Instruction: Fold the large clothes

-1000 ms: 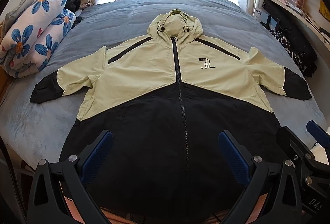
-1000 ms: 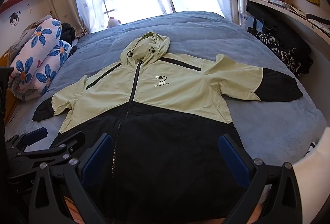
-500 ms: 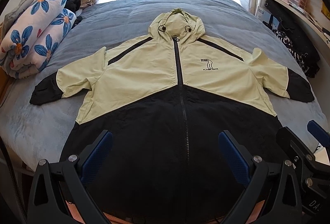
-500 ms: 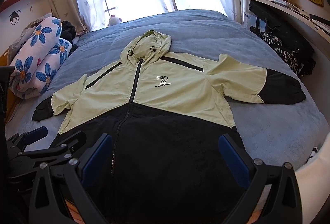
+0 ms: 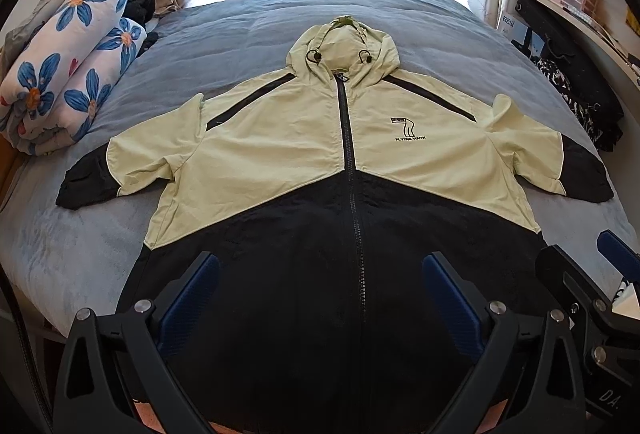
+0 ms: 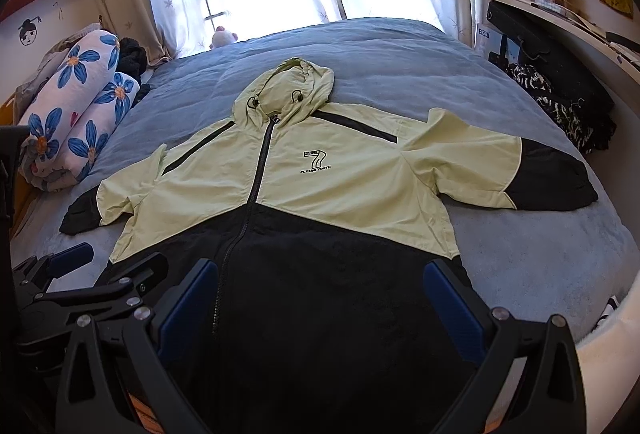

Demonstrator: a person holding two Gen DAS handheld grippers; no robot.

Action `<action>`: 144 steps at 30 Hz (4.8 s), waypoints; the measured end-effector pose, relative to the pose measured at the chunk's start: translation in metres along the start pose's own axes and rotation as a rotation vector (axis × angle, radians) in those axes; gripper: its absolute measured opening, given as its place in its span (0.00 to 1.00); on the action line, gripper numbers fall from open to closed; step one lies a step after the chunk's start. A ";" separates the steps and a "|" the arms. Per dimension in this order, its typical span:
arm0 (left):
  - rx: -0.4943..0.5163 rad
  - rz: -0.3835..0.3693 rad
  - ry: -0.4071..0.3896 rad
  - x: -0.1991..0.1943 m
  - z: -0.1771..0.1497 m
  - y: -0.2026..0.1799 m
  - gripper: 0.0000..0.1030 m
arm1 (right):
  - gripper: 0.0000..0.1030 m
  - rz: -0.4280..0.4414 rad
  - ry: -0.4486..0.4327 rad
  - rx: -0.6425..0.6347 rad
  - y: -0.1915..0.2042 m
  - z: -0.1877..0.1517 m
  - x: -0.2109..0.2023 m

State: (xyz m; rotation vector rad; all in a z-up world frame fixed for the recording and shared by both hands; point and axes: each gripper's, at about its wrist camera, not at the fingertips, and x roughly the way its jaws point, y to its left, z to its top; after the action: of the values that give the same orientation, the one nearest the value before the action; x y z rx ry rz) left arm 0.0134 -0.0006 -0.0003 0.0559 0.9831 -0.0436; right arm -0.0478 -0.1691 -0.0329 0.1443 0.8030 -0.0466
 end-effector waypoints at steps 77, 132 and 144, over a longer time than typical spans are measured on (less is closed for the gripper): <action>0.290 -0.192 0.028 0.209 0.151 -0.346 0.94 | 0.77 -0.364 0.293 0.724 -0.488 0.056 0.147; -0.051 -0.216 0.063 0.199 0.101 -0.029 0.88 | 0.11 -0.013 0.168 -0.167 0.004 0.074 0.195; -0.041 -0.217 0.075 0.196 0.096 -0.025 0.88 | 0.33 0.030 0.188 -0.137 0.013 0.054 0.200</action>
State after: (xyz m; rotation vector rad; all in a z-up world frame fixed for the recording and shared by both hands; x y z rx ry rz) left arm 0.2003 -0.0345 -0.1115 -0.0874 1.0612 -0.2215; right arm 0.1308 -0.1613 -0.1379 0.0313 0.9883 0.0506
